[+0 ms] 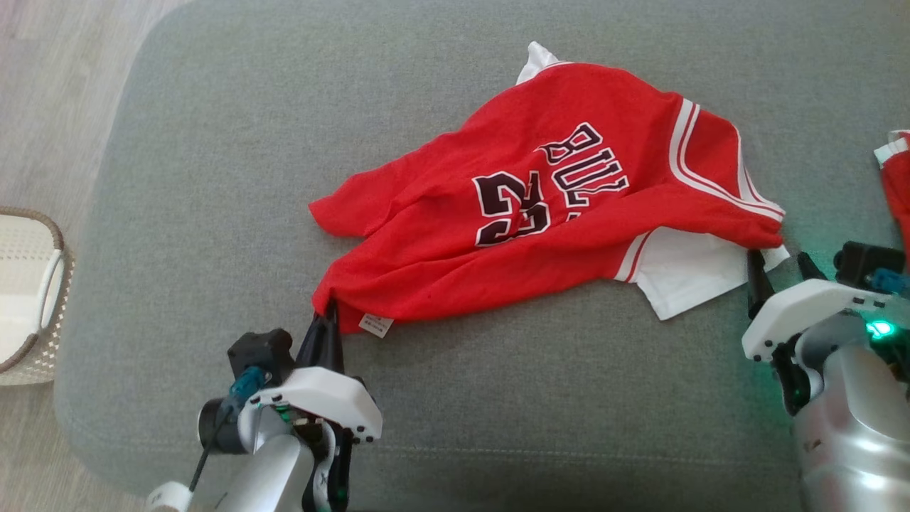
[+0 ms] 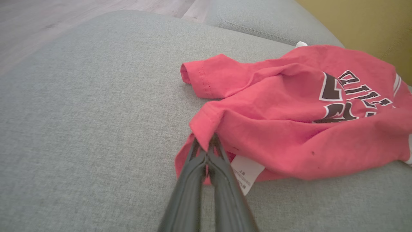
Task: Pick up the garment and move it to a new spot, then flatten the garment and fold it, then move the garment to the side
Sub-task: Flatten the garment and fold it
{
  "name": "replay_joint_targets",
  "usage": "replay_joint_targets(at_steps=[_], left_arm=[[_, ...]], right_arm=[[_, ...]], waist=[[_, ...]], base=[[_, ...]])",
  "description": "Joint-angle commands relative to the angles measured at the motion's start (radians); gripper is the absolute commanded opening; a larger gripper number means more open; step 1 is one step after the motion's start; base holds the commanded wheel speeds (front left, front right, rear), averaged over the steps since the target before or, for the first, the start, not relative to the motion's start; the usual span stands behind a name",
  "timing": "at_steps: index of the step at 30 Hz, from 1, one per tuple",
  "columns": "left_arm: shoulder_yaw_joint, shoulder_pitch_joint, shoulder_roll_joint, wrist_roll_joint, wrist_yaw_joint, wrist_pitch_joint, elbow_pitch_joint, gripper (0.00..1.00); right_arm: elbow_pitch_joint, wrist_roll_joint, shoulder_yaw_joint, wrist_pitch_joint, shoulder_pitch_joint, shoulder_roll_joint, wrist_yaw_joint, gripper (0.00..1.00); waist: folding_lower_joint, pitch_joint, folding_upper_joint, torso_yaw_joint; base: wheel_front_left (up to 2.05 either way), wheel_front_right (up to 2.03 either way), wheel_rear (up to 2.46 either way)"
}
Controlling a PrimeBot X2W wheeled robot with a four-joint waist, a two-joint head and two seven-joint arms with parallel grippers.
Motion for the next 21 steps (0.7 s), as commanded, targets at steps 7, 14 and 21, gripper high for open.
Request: replay_joint_targets(at_steps=[7,14,21], left_arm=[[0.018,-0.045,0.003,-0.013,0.013,-0.008,-0.026,0.0],[0.029,-0.039,0.003,-0.007,0.006,-0.008,-0.015,0.0],[0.064,-0.012,0.007,0.019,-0.013,-0.008,-0.03,0.0]], right_arm=[[0.027,0.016,0.086,-0.039,-0.047,-0.019,0.0,0.44],[0.059,0.053,0.123,-0.074,-0.033,-0.023,0.0,0.0],[0.016,0.075,0.146,-0.101,0.007,-0.038,0.0,0.0]], waist=[[0.0,0.003,0.0,0.001],[0.0,-0.026,0.0,-0.006],[0.0,-0.102,0.0,-0.031]], base=[[0.0,0.0,0.0],[0.0,0.0,0.0],[0.0,0.0,0.0]])
